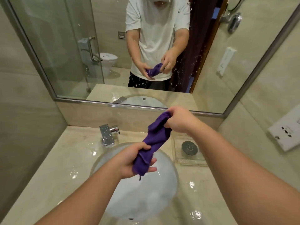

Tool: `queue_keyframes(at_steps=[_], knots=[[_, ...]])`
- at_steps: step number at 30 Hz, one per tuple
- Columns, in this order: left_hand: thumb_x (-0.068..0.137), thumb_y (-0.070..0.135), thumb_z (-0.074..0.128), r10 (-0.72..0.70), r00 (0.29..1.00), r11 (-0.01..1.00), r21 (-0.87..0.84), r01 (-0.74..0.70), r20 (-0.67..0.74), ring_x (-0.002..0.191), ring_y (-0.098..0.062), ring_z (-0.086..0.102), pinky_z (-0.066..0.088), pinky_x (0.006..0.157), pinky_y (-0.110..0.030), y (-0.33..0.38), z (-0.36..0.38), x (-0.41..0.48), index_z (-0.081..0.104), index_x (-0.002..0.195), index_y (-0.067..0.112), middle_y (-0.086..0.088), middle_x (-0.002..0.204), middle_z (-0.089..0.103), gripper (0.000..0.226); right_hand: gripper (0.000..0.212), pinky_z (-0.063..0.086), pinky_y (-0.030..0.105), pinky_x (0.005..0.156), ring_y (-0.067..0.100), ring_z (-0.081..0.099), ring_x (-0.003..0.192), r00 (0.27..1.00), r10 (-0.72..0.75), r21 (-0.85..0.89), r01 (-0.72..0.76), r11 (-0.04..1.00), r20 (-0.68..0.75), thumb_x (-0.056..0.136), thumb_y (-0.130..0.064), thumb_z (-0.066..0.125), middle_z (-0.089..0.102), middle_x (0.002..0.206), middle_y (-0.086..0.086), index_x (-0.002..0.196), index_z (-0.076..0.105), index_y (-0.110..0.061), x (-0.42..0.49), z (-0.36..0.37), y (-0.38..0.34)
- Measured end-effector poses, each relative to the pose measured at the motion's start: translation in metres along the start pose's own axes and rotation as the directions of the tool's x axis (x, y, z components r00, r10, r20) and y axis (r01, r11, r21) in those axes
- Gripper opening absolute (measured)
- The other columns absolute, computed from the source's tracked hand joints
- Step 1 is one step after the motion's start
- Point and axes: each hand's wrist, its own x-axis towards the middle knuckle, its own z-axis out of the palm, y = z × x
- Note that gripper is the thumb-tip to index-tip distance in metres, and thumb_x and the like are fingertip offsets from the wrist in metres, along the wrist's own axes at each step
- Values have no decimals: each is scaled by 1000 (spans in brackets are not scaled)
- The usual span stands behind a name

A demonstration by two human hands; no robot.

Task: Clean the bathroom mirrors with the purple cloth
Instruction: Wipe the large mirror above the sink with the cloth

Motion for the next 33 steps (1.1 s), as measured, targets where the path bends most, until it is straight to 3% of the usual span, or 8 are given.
queue_keyframes(at_steps=[6,11,15,17,20,24,30,33], knots=[[79,50,72,27,994,910,-414,19,104,99,-37,70,55,92,-49,18,-4,7,69,108,-4,-21,112,70,61,42,48,26,87,14,59,96,902,-429,-18,430,903,37,75,-1,60,66,106,-2,110,74,-21,-44,69,5],[75,32,78,-34,997,988,-150,45,71,81,-28,71,59,54,-29,24,-13,7,72,106,6,-14,107,72,41,55,47,29,93,10,59,104,857,-504,179,515,839,-104,68,-7,60,64,113,-6,121,69,-17,-50,74,26],[69,4,79,-151,978,981,145,130,145,65,-16,63,41,37,-15,31,-14,2,66,104,4,-13,97,69,37,113,22,36,119,18,19,150,809,-570,-333,582,741,146,73,-26,72,3,167,-9,158,-1,-40,-36,68,49],[65,8,82,-212,960,884,454,108,184,61,-13,54,35,38,-15,34,-6,3,67,93,11,-7,87,64,32,102,30,35,113,21,33,144,770,-597,-405,631,662,223,80,-31,72,20,165,-4,159,8,-37,-30,82,50],[63,18,87,-255,967,528,838,134,6,54,-14,46,31,42,-20,35,5,9,62,84,16,-2,69,56,32,54,47,35,75,23,63,99,797,-535,-491,598,633,280,81,-35,68,65,114,-8,132,50,-33,-19,97,43],[68,28,79,122,971,-116,968,222,-208,48,-17,54,39,46,-18,23,7,28,66,88,16,1,65,65,27,10,35,26,49,19,56,58,901,-264,-656,433,618,345,77,-27,61,55,71,-8,84,54,-27,-5,115,26],[81,16,63,478,878,-229,967,109,15,68,-21,55,30,43,-28,-11,-15,44,51,113,18,6,83,52,34,22,47,30,59,20,64,70,794,190,-593,247,766,577,71,-26,81,64,71,-5,70,59,-24,27,125,14],[74,25,70,335,930,-10,986,167,-154,64,-17,63,48,49,-27,-8,-19,46,60,97,19,6,80,63,26,23,47,28,55,18,63,69,758,214,-506,173,845,616,69,-26,86,66,77,-4,82,68,-19,30,130,15]])
